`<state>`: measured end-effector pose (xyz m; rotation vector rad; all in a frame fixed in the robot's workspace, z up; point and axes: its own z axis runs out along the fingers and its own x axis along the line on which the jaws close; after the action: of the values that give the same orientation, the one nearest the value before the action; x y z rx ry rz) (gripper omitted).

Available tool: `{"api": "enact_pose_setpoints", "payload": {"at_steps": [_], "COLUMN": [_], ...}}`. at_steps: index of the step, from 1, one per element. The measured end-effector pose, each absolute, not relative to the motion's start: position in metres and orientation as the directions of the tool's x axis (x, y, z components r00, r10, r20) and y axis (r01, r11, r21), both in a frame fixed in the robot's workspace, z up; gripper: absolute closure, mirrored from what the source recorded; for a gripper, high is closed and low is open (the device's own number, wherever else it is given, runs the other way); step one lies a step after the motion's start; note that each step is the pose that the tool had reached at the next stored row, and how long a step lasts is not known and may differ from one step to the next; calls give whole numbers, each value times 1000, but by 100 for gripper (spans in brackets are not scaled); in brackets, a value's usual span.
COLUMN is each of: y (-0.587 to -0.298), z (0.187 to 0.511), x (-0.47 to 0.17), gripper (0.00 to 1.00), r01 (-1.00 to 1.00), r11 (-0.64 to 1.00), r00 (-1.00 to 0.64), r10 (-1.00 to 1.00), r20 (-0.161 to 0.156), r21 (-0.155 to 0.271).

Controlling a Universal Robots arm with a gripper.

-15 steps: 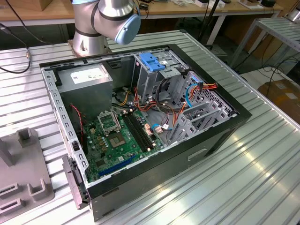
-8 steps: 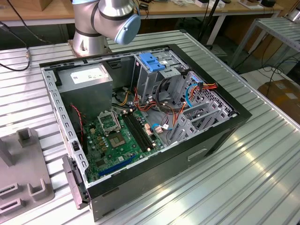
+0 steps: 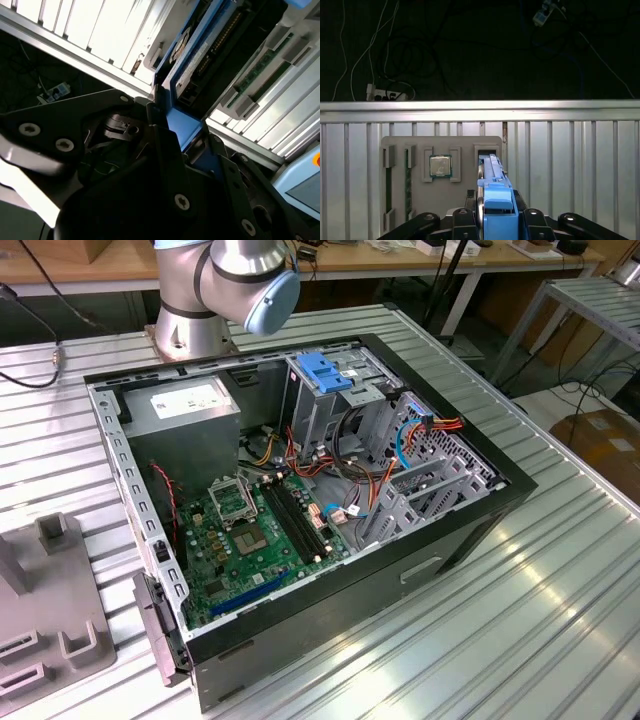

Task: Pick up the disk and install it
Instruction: 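Pick up the disk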

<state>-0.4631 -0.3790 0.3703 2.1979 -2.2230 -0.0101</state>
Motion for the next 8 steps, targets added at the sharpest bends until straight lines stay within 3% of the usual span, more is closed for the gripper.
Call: {"api": "enact_pose_setpoints", "payload": {"at_steps": [8], "y": [-379], "z": [390], "x": [-463], "gripper": [63], "r01": [-1000], "r11": [11], "r00": [-11], "r10": [-1000], "r20": [6], "r21": [15]}}
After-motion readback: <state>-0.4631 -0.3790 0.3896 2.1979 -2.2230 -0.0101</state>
